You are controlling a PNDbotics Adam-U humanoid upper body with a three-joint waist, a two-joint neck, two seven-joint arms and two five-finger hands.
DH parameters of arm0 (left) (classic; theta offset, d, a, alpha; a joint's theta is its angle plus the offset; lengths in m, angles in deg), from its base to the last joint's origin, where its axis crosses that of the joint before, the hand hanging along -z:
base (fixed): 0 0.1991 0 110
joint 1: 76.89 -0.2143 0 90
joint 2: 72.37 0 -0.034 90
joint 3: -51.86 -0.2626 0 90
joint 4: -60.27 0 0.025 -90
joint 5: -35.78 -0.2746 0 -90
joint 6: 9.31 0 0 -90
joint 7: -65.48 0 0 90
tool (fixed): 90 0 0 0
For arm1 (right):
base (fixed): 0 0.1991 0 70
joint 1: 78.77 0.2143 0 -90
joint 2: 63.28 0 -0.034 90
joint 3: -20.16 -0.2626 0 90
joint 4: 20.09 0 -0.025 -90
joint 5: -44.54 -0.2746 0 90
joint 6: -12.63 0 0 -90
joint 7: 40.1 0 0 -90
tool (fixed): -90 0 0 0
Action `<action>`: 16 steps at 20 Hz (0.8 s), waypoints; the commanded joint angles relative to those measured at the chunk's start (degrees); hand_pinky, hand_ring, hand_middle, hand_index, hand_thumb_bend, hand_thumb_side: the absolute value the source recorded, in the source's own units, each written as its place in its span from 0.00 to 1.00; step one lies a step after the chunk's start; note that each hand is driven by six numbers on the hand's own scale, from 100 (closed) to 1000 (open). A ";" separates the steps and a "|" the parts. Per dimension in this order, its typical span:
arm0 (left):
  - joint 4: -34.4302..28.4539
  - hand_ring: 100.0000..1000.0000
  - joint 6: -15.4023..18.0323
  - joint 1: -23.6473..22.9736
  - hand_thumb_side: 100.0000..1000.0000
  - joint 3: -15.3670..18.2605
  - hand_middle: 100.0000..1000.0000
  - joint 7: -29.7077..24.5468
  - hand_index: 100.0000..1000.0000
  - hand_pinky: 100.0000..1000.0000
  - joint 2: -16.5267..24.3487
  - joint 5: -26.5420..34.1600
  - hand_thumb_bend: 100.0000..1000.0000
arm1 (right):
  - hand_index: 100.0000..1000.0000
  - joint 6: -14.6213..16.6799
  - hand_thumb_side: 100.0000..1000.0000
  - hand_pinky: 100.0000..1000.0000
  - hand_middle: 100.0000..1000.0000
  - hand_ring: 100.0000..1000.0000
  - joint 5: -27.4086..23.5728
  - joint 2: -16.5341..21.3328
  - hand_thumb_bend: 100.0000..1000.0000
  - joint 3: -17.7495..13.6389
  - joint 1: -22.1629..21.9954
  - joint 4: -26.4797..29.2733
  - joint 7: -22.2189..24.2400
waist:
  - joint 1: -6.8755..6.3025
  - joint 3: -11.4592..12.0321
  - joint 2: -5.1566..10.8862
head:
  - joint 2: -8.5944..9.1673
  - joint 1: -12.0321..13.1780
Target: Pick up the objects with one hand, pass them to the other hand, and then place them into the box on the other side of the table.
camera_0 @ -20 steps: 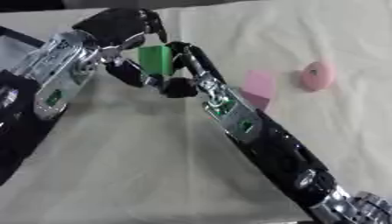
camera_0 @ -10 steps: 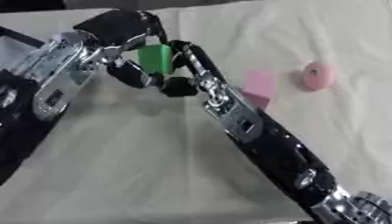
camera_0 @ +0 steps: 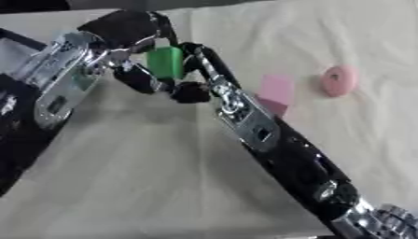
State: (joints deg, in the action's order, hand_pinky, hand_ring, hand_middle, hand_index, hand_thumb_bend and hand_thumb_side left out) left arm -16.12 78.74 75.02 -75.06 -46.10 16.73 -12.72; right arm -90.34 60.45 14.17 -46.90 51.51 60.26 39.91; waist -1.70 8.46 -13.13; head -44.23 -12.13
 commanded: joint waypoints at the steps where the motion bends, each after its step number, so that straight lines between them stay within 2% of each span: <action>1: -0.67 0.75 0.06 0.89 0.24 0.02 0.73 -0.28 0.74 0.72 0.38 -0.25 0.58 | 0.48 0.24 0.00 0.69 0.48 0.47 0.01 -0.31 0.00 0.34 1.25 2.73 -0.19 | -0.67 0.04 1.11 | 0.11 0.17; 16: -1.56 0.76 0.73 0.91 0.31 -0.14 0.74 -2.39 0.75 0.73 0.30 -0.54 0.67 | 0.48 0.05 0.00 0.69 0.48 0.47 -0.01 0.01 0.00 0.42 1.27 3.08 -0.25 | -0.53 0.32 0.98 | 0.11 0.24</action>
State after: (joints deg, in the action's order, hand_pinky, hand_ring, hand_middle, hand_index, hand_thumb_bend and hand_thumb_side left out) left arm -16.66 79.31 75.02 -75.05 -48.04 16.75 -13.24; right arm -90.47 60.45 14.55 -46.79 51.49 60.81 39.81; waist -1.70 8.68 -13.13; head -44.23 -12.12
